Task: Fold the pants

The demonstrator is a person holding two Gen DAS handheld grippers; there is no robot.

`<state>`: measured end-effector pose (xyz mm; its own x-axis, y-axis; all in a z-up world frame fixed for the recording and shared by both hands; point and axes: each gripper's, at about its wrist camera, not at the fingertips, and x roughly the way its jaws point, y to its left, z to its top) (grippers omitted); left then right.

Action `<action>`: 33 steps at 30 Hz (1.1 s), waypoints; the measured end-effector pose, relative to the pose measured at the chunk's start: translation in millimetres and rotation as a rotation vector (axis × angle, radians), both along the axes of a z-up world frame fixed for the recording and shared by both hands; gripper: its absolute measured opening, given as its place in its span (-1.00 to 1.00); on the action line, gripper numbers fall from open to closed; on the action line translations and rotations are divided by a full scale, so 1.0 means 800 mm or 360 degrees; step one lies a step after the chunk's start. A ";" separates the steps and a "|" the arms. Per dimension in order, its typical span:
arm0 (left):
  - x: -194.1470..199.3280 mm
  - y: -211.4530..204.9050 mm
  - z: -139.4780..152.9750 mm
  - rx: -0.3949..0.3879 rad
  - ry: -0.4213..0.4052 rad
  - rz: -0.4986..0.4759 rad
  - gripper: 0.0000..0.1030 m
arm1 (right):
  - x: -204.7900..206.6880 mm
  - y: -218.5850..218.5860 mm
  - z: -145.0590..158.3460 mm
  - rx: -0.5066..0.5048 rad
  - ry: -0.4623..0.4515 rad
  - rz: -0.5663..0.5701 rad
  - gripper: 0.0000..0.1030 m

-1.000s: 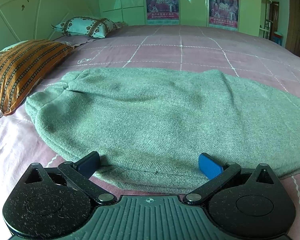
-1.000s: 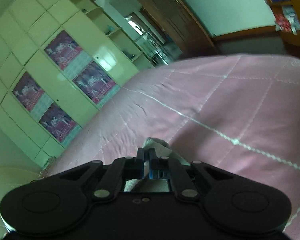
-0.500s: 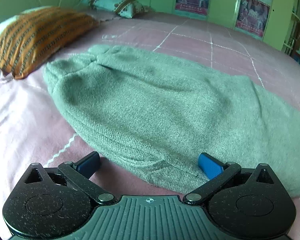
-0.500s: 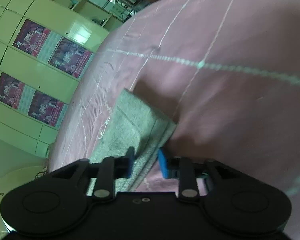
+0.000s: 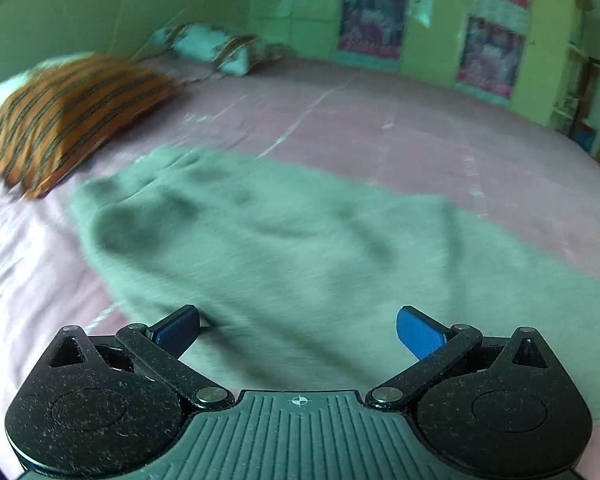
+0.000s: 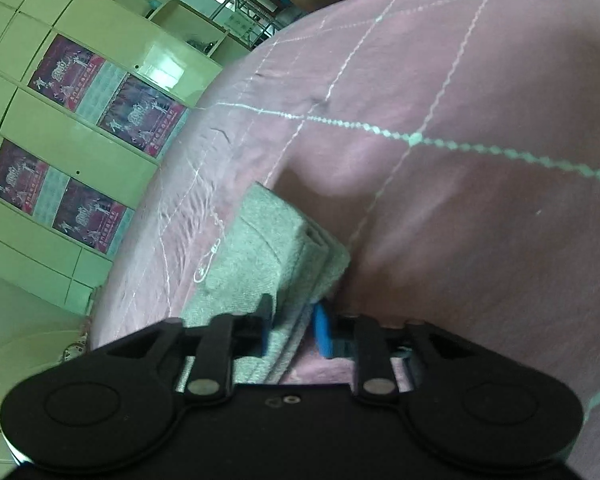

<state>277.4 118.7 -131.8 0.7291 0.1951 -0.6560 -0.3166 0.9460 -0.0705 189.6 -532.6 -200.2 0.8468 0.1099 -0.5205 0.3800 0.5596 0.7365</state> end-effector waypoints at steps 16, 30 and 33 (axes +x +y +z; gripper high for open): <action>0.029 -0.371 -0.022 0.0046 0.0127 -0.0793 1.00 | -0.015 -0.013 -0.019 0.0153 -0.0114 -0.0077 -0.53; 0.030 -0.374 -0.029 0.0063 0.0121 -0.0681 1.00 | -0.003 -0.014 -0.029 0.0199 -0.0117 -0.0049 -0.60; 0.028 -0.375 -0.031 0.0068 0.0113 -0.0676 1.00 | -0.008 -0.008 -0.025 0.0150 -0.0123 -0.0036 -0.53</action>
<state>299.8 -181.6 -156.3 0.7041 -0.0845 -0.7051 0.0988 0.9949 -0.0206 183.3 -538.7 -219.8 0.8866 0.1358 -0.4421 0.3320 0.4786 0.8129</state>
